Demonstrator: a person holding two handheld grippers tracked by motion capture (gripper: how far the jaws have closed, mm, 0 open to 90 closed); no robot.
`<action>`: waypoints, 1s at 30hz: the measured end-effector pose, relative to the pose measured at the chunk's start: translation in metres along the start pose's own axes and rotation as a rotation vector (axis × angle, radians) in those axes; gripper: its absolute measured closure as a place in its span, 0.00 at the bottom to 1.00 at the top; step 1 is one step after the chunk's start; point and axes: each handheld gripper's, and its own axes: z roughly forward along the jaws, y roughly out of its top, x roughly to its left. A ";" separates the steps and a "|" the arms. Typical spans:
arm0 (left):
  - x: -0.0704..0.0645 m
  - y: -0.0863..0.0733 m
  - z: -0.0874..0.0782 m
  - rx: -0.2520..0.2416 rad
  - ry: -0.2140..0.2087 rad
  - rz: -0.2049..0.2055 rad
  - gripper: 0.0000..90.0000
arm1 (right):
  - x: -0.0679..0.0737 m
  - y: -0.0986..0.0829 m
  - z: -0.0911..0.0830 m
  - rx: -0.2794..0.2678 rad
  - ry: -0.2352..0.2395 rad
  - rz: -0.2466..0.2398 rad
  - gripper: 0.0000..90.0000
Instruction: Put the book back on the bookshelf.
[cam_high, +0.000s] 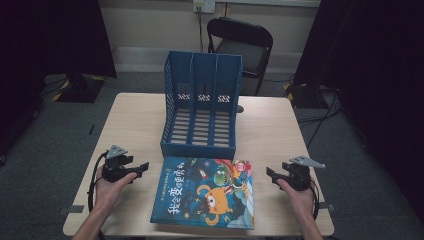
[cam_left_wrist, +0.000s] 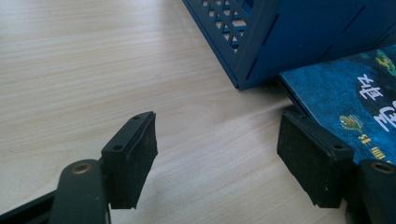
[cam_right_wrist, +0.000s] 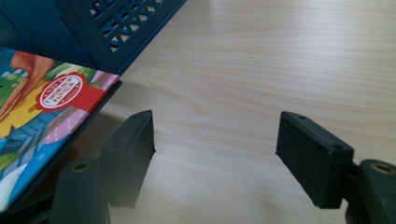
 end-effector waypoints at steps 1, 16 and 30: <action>-0.001 0.000 0.000 0.008 0.000 0.004 0.32 | 0.000 0.000 0.000 0.000 0.000 0.000 0.31; -0.010 0.003 -0.001 0.008 -0.043 -0.004 0.42 | 0.009 0.004 0.005 0.013 0.037 -0.023 0.43; -0.034 0.004 0.002 0.013 -0.160 0.011 0.58 | 0.046 0.031 0.014 0.011 0.158 -0.153 0.52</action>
